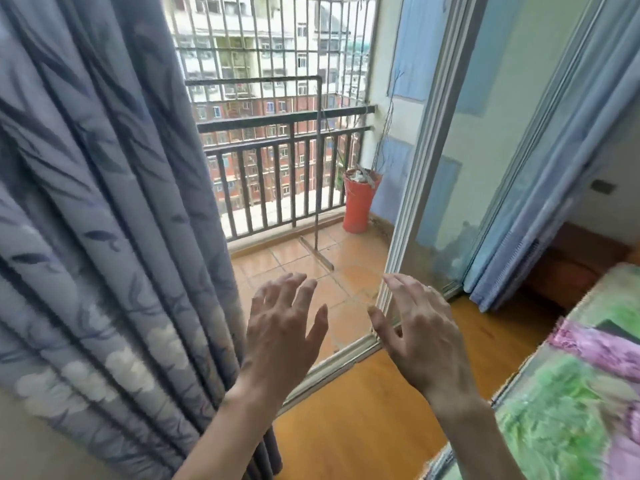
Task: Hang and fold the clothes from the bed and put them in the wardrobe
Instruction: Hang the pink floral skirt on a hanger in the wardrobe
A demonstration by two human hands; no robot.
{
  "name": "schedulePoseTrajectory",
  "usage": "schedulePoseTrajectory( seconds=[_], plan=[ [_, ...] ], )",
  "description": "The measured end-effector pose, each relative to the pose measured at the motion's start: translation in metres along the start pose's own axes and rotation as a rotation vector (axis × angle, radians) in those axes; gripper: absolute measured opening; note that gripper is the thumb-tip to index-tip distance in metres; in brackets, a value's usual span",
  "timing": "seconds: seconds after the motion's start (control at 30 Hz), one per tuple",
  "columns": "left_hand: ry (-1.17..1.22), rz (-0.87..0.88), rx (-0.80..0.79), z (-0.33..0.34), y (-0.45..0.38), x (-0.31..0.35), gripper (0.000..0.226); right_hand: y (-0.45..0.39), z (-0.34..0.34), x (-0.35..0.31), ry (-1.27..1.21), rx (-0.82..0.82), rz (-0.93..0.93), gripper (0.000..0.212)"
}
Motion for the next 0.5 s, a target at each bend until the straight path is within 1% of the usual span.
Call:
schedulePoseTrajectory(
  seconds=[0.1,0.3,0.5],
  plan=[
    [0.038,0.061,-0.026,0.028,-0.029,-0.003,0.047,-0.022,0.009,0.018,0.038,0.023,0.06,0.064],
    [0.085,0.168,-0.066,0.085,-0.09,-0.008,0.049,-0.079,0.029,0.055,0.029,0.086,0.177,0.067],
    [0.126,0.265,-0.076,0.149,-0.186,-0.011,0.049,-0.16,0.037,0.105,0.018,0.186,0.263,0.066]
  ],
)
Point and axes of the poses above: each hand's wrist, its own y-axis away from the middle knuckle, its own z-axis out of the palm, x = y × z, the point moved 3 cm from there along -y, towards the middle knuckle, and after that the axes turned 13 degrees about z, right-handed, at the moved point
